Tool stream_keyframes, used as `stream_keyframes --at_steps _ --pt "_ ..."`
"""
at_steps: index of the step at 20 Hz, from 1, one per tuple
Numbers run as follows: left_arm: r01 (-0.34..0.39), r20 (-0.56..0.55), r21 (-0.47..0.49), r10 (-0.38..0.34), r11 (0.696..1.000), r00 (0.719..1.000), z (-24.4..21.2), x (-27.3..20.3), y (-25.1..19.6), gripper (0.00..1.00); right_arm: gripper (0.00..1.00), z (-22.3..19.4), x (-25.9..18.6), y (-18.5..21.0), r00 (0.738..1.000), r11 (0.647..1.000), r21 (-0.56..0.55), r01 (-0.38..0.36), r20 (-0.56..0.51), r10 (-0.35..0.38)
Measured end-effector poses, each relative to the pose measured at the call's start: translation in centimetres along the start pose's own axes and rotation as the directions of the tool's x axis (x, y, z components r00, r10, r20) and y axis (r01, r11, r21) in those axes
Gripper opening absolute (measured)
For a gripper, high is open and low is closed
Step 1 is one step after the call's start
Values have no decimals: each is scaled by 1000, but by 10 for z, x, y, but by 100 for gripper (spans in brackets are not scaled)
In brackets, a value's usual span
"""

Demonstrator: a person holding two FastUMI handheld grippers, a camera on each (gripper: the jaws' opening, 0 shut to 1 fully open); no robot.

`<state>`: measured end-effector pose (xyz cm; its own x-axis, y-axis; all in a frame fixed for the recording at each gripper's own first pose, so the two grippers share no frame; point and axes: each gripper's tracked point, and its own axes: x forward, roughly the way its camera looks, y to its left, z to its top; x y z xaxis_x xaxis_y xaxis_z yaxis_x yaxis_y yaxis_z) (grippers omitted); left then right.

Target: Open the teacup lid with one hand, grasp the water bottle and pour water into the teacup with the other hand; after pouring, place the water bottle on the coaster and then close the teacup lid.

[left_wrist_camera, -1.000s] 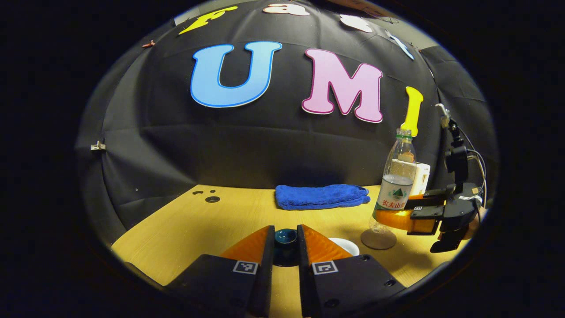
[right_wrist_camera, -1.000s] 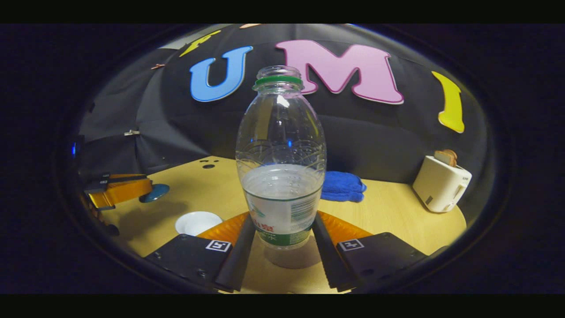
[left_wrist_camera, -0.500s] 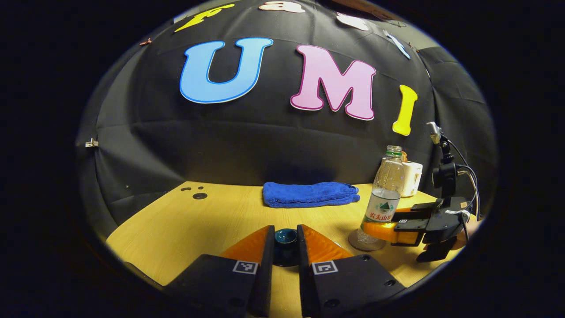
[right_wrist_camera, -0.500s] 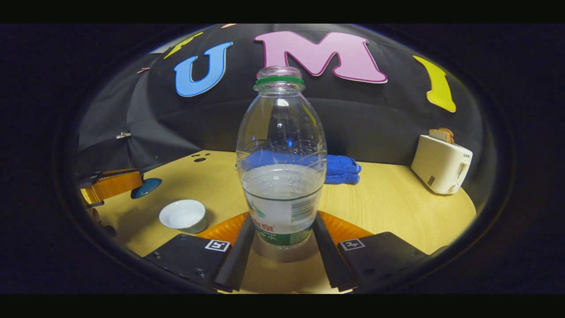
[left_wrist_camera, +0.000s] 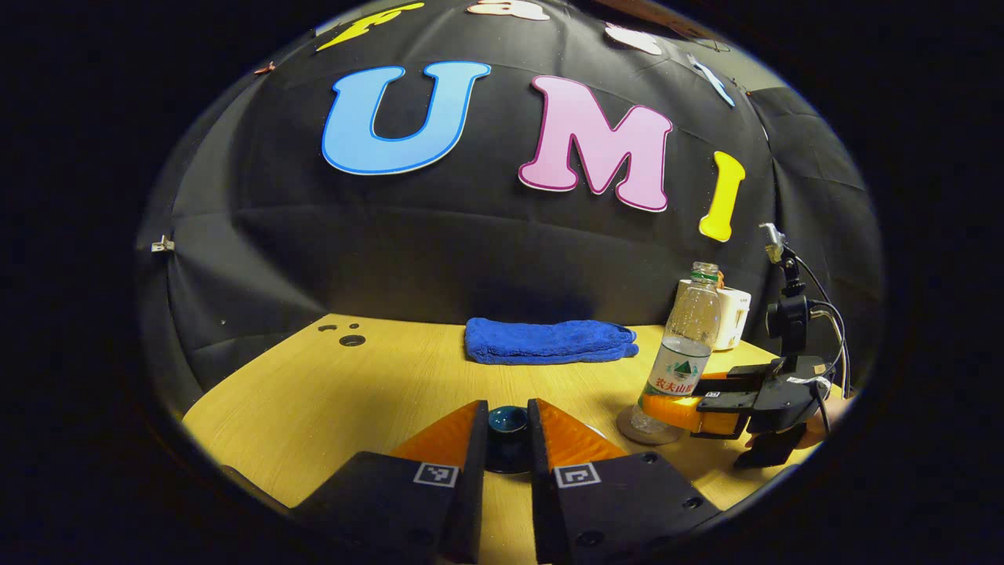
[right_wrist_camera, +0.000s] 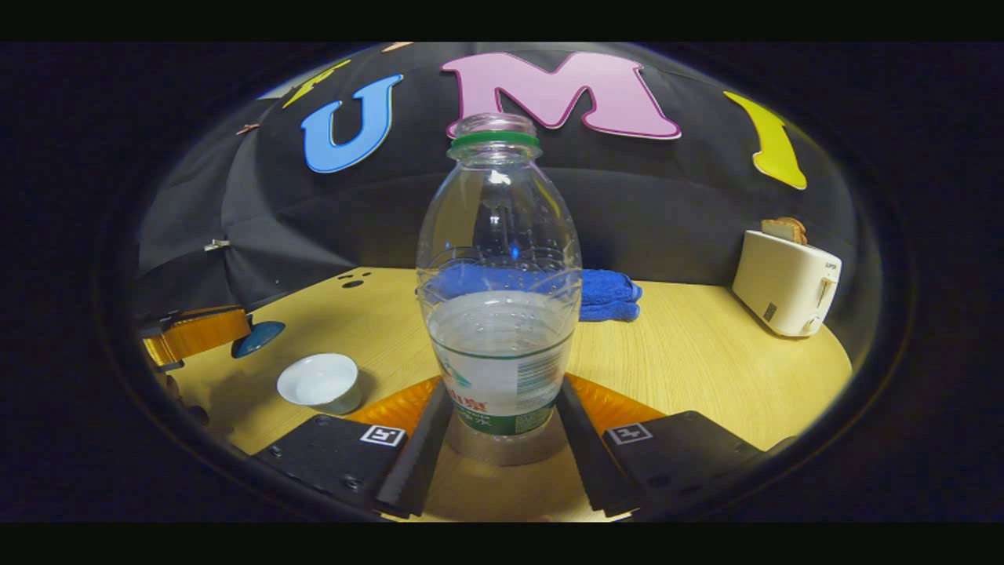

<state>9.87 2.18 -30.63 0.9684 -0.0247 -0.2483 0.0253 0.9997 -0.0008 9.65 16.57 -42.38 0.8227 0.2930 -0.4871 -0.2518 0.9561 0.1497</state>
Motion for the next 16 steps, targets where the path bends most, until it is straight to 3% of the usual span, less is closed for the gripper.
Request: stream_keyframes --at_steps 2,5,6,7,8,12,16 --pt "6 -3 -1 -6 1000 1000 -1 3 -3 27 80 -7 -1 2 999 1000 14 -12 -30 12" --pt "28 -6 -5 -28 1000 1000 -4 6 -12 31 87 -13 -7 5 999 998 55 -25 -47 27" --pt "36 -8 -7 -36 999 999 -4 8 -16 31 98 -15 -11 5 998 998 65 -25 -52 28" --pt "42 -9 -9 -42 999 999 -5 9 -20 31 91 -17 -17 7 998 997 69 -24 -56 28" --pt "49 -12 -9 -49 999 999 -8 12 -23 27 98 -17 -24 7 998 997 70 -24 -59 29" --pt "88 -42 -29 -89 996 995 -22 20 -39 31 98 -17 -48 1 998 995 95 -26 -59 31" --pt "80 -50 -34 -82 996 995 -28 26 -44 31 98 -10 -65 -8 999 999 38 -4 -44 6"
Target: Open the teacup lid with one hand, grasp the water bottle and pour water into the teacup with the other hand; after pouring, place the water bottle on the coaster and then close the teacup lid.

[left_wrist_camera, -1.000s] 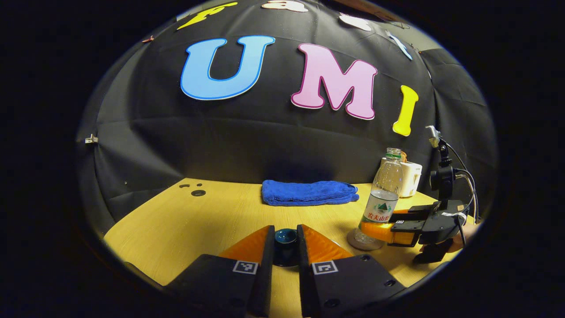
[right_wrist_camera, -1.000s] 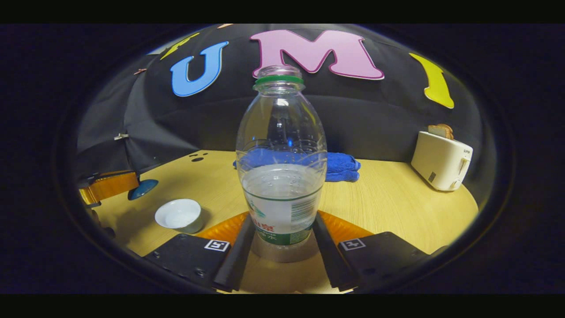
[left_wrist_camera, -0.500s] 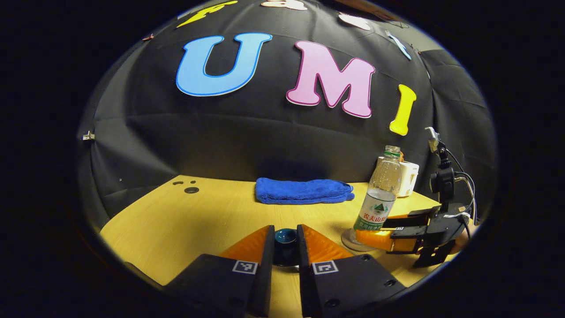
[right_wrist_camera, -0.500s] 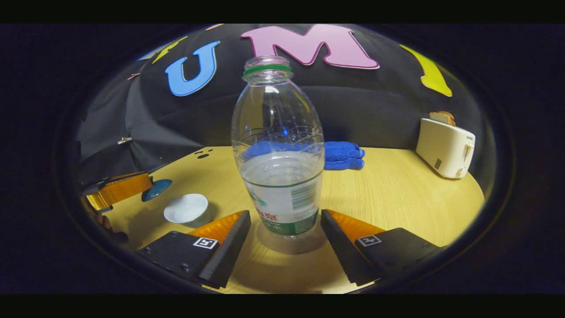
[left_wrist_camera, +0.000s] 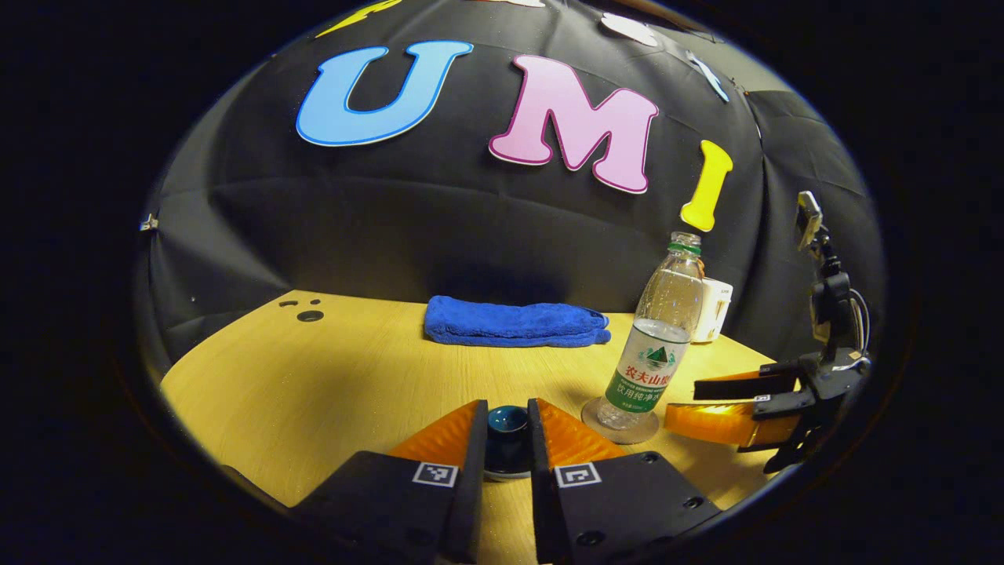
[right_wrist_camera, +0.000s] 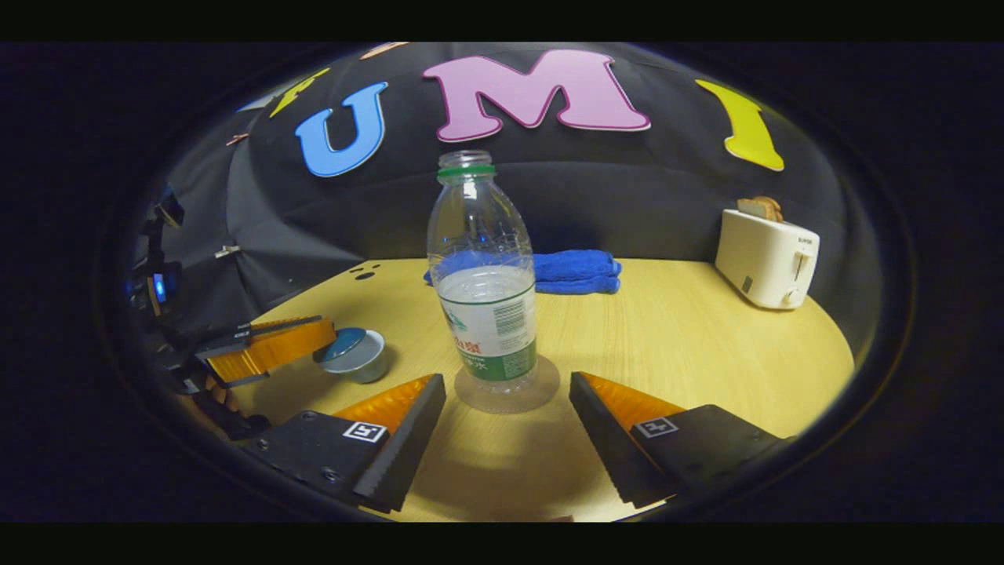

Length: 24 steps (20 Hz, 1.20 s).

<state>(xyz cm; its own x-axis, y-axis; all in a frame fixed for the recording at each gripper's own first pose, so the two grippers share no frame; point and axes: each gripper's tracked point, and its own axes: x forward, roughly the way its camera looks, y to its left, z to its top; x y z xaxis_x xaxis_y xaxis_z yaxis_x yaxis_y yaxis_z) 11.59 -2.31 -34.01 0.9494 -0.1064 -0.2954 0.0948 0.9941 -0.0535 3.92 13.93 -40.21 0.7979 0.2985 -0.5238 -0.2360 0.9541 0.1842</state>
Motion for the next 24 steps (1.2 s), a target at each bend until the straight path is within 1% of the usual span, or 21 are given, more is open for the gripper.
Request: stream_keyframes --at_steps 2,3,4,7,11,14,16,18,20,21,22,23,24 --pt "0 -3 11 0 1000 1000 -2 3 -1 30 98 2 -3 -1 1000 1000 -7 -1 3 1" --pt "-1 -8 19 2 1000 1000 -5 5 -1 27 98 2 -4 -2 1000 1000 0 -2 4 2" --pt "1 -12 26 -1 1000 1000 -7 6 -2 31 98 2 -4 -1 1000 1000 7 -1 5 1" --pt "3 -21 62 -2 998 1000 -12 8 -5 31 98 5 -4 -7 1000 999 -33 21 8 -20" --pt "-8 -29 121 12 993 1000 -13 9 -7 34 98 10 -7 -2 1000 1000 -28 7 16 -6" --pt "-13 -28 133 17 991 999 -12 9 -9 36 98 12 -9 -6 1000 999 -33 11 19 -10" --pt "-17 -30 127 21 992 999 -8 5 -10 63 98 21 -15 -4 1000 999 -39 7 30 -5" --pt "-19 -28 104 22 994 999 3 -1 -13 76 98 33 -21 -5 999 999 -44 9 45 -7" --pt "-28 -31 72 31 997 999 19 -12 -14 82 98 52 -32 -3 997 999 -42 7 71 -4" --pt "-48 -27 52 49 997 998 29 -19 -13 84 98 62 -38 -1 996 999 -50 6 86 -1" --pt "-68 -24 34 68 997 997 41 -28 -13 92 98 73 -45 0 995 998 -64 11 99 -4" --pt "-79 -22 22 79 997 997 50 -36 -14 96 98 83 -51 -1 994 997 -71 26 109 -18" --pt "-87 -22 15 87 996 996 62 -44 -16 96 99 92 -59 1 993 997 -70 31 113 -23"
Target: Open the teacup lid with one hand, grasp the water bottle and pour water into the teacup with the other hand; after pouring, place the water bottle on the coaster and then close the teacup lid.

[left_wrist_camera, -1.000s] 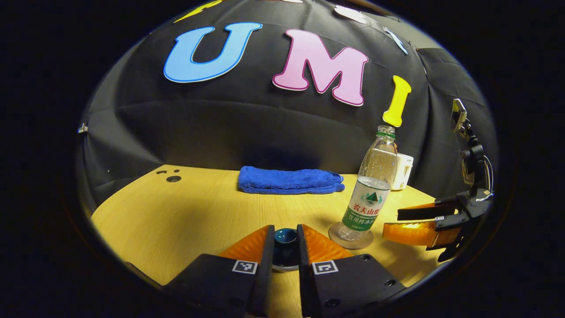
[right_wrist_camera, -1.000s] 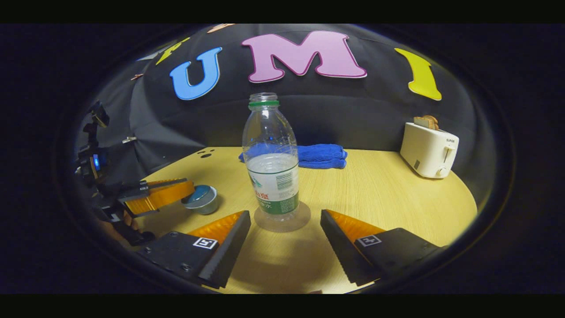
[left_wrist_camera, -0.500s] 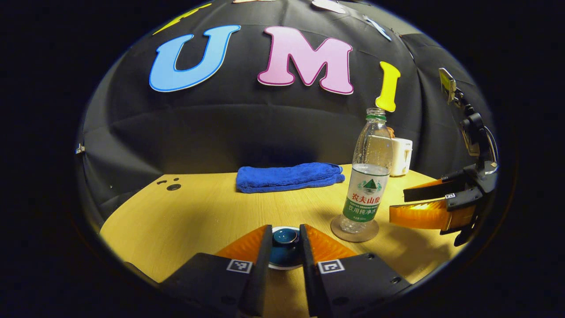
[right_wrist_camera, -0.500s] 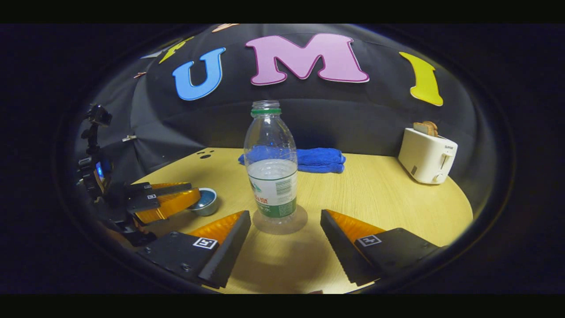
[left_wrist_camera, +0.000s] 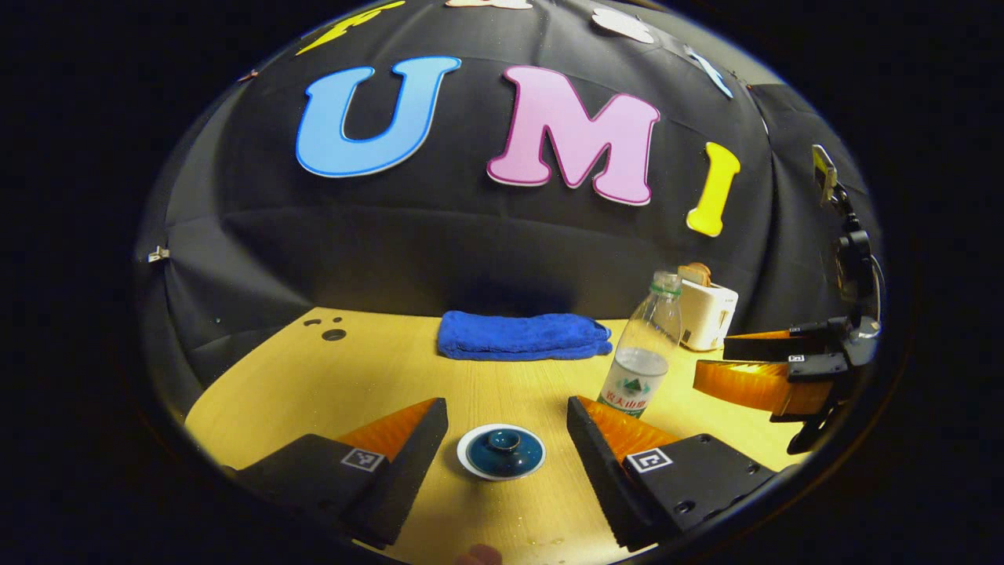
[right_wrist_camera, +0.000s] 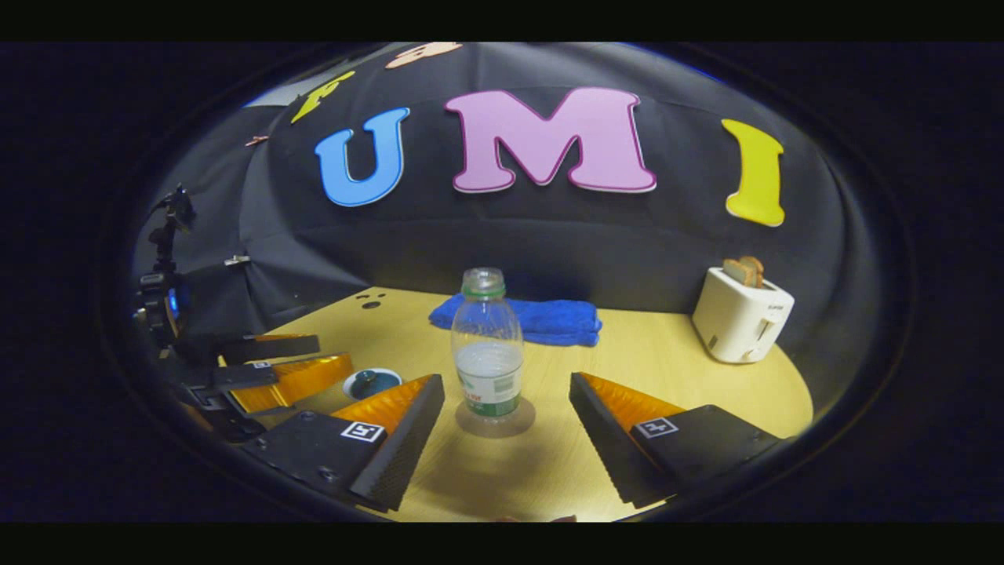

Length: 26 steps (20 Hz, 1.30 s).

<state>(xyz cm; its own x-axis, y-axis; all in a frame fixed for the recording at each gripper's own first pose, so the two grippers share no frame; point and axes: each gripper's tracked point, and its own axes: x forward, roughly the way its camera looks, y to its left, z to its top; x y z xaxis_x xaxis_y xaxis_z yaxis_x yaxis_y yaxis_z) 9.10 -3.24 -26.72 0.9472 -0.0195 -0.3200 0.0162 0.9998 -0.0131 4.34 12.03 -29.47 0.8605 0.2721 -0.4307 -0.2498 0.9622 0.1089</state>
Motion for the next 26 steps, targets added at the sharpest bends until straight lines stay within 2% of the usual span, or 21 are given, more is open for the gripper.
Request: stream_keyframes --at_steps 6,10,13,21,26 --pt "-27 39 1 27 1000 999 81 -49 7 96 99 85 -41 18 998 999 37 -21 61 18" --pt "-24 95 14 23 1000 995 134 -77 13 96 99 143 -70 25 991 994 100 -33 135 19" --pt "-14 130 9 13 1000 991 158 -95 14 96 99 171 -90 25 981 993 118 -27 193 4" --pt "-5 161 49 -3 999 987 186 -129 -6 95 99 183 -126 26 974 995 94 -32 227 10" --pt "6 154 67 -17 998 988 189 -137 -28 95 99 183 -150 25 971 994 87 -72 235 50"
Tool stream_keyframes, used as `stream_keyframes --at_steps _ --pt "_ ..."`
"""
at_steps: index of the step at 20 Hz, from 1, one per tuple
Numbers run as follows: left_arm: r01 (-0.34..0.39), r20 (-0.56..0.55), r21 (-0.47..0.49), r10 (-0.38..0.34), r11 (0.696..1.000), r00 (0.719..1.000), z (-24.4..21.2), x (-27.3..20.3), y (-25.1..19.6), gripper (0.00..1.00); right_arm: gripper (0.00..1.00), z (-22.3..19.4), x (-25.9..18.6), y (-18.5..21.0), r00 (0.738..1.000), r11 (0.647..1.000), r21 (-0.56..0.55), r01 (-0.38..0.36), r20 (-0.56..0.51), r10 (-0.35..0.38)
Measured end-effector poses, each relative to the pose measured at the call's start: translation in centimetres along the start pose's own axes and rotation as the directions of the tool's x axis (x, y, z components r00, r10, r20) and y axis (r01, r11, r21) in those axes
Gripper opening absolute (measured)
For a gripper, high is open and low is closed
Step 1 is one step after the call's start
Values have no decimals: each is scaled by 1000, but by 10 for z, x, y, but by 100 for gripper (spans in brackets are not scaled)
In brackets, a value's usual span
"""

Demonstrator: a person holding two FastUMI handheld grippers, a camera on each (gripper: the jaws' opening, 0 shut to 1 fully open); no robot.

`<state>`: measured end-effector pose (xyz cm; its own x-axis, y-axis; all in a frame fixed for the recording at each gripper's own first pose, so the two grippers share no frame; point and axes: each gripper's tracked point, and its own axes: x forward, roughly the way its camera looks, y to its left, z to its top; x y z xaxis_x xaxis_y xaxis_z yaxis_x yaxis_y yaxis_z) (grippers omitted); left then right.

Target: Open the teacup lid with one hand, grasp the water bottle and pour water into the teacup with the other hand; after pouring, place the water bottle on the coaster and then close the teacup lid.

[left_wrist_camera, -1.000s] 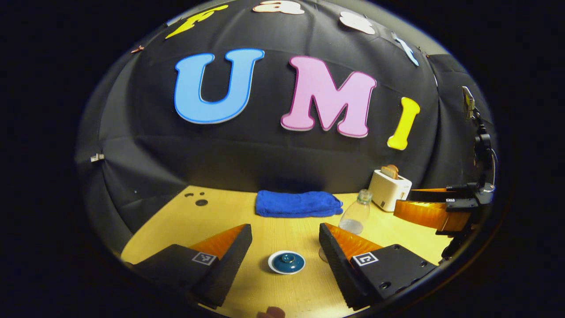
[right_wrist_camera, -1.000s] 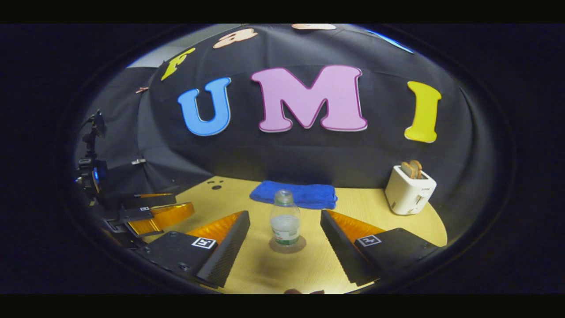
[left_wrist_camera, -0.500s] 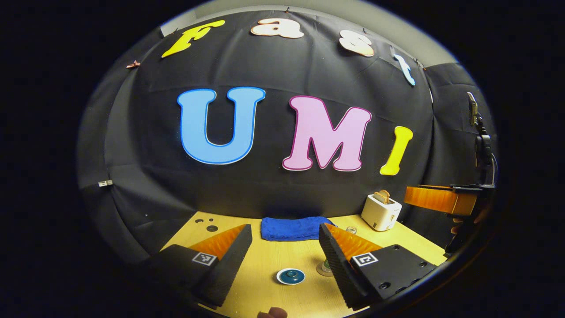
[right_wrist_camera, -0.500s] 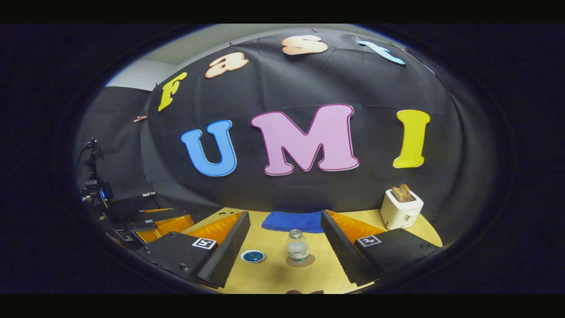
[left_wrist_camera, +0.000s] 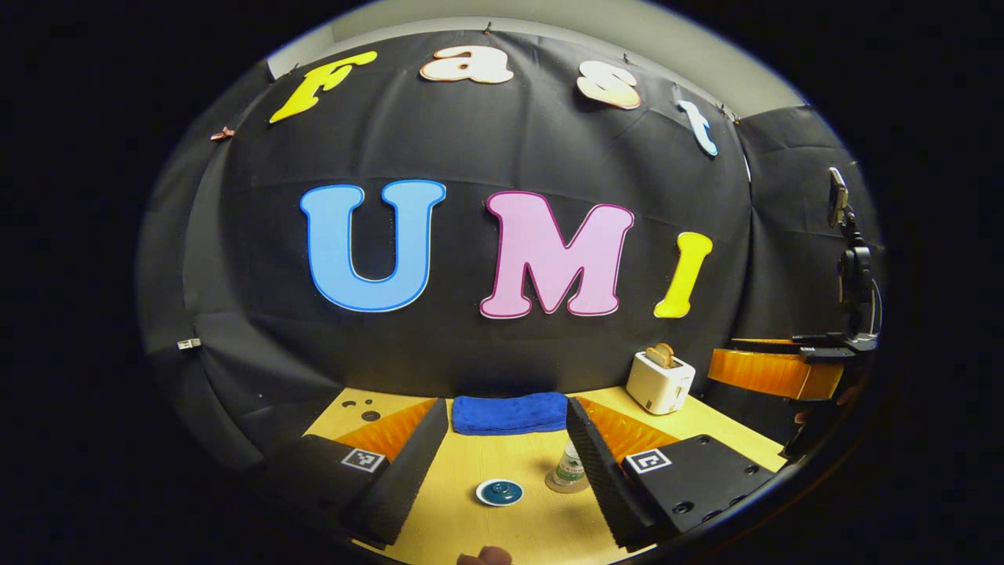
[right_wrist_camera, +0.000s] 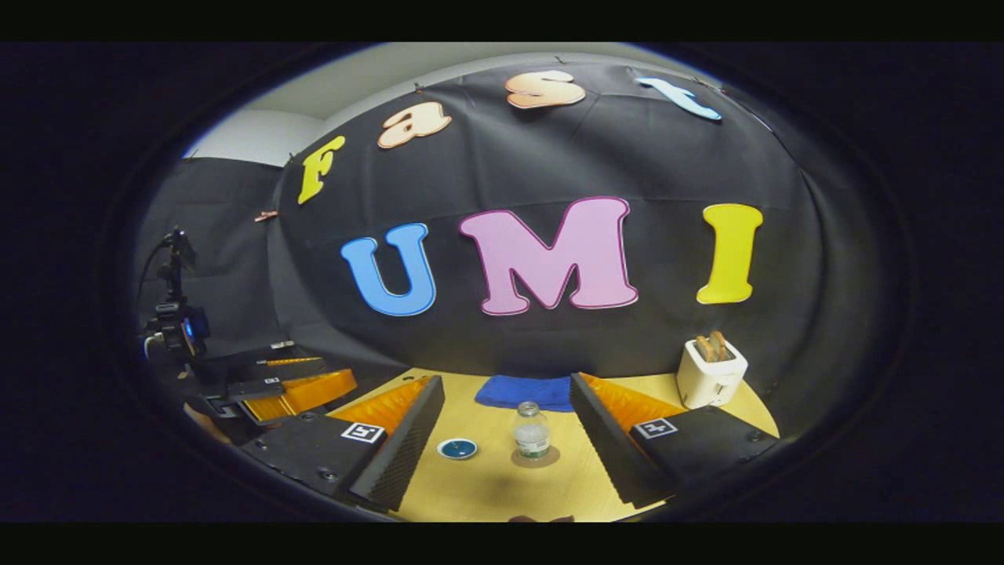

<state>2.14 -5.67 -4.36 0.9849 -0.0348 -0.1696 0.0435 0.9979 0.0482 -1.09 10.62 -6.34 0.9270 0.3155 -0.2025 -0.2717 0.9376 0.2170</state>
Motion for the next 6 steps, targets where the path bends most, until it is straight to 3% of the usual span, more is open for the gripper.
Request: stream_keyframes --at_steps 6 --pt "-27 11 8 27 1000 1000 11 -5 -21 96 99 13 -10 -12 999 999 -6 -42 19 42"
